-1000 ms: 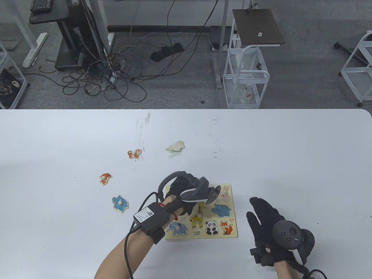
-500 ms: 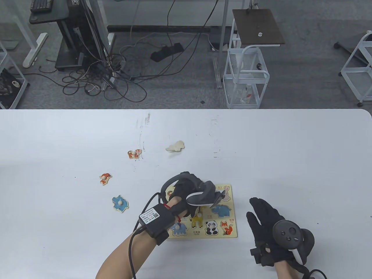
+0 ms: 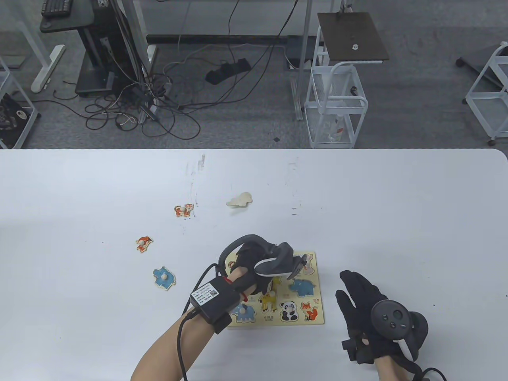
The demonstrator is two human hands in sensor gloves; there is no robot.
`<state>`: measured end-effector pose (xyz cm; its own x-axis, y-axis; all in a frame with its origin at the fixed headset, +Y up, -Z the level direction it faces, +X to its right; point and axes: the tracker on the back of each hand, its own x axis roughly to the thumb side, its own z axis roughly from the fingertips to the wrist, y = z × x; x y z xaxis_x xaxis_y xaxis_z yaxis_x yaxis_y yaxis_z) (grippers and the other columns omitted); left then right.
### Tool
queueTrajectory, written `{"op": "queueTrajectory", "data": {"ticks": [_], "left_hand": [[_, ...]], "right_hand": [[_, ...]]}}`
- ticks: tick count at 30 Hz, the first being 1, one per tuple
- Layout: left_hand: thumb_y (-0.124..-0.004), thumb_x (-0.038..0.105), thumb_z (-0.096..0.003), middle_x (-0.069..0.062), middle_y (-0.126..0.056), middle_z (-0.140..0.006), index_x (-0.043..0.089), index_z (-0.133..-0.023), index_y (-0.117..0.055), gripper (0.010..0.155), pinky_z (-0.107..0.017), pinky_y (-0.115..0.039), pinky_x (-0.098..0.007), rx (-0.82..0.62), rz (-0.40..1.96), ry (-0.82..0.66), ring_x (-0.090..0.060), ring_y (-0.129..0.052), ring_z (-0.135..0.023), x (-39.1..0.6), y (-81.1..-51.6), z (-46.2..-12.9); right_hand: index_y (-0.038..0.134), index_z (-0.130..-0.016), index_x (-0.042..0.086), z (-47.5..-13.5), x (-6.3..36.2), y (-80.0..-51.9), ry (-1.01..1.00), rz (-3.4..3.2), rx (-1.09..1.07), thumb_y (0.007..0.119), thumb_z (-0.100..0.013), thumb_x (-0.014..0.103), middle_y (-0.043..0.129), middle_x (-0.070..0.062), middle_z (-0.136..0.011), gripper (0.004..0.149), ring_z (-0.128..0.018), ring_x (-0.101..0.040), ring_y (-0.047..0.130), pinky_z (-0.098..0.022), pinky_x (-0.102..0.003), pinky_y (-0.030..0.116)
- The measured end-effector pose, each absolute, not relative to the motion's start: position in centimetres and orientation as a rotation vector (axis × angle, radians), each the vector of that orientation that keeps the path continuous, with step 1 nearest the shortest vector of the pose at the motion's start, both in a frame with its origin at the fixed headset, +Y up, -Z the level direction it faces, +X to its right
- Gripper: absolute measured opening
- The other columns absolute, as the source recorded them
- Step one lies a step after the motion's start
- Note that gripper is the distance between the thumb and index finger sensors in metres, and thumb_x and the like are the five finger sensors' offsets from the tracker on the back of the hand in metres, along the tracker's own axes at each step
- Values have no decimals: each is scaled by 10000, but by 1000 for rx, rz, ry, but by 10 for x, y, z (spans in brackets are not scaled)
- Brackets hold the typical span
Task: Fit puzzle pieces into frame
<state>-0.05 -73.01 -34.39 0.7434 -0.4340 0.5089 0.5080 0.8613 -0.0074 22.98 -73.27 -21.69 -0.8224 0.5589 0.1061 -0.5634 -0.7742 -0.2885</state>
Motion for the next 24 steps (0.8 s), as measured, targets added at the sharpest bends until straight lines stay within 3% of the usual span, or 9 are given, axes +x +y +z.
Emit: {"op": "queueTrajectory", "data": {"ticks": [6, 9, 14, 19, 24], "left_hand": [[-932, 491, -351, 11, -883, -983, 333, -959, -776, 648, -763, -686, -493, -67, -429, -431, -220, -966, -860, -13, -694, -359], [-922, 504, -356, -16, -689, -1121, 371, -1005, -702, 699, -821, -553, -520, -23, -414, -363, -277, -762, -1045, -21, -674, -375], [-913, 514, -362, 3, -505, -1198, 422, -1059, -562, 785, -847, -441, -534, -8, -389, -266, -314, -567, -1135, -35, -655, -404], [-909, 518, -363, 12, -424, -1222, 470, -1063, -498, 813, -853, -410, -532, -41, -380, -202, -316, -499, -1162, -46, -660, -435], [-899, 521, -365, 11, -353, -1229, 495, -1063, -435, 839, -852, -450, -521, -129, -371, -150, -314, -549, -1152, -54, -686, -463]], "right_hand": [[820, -907, 175, -218, 229, -734, -414, 2516, 19, 789, -400, 494, 855, -139, -881, 600, -646, -430, 992, -504, -637, 755], [819, -908, 177, -218, 229, -735, -412, 2525, 14, 789, -401, 495, 856, -141, -881, 600, -649, -430, 991, -506, -638, 754], [820, -907, 176, -217, 226, -733, -424, 2535, 42, 789, -402, 495, 857, -139, -880, 599, -647, -429, 993, -505, -637, 756], [820, -907, 177, -218, 227, -735, -405, 2547, 30, 789, -401, 495, 857, -139, -881, 599, -647, -429, 993, -506, -637, 754], [821, -907, 175, -219, 228, -735, -405, 2537, 22, 790, -401, 493, 857, -141, -880, 599, -645, -433, 991, -506, -638, 754]]}}
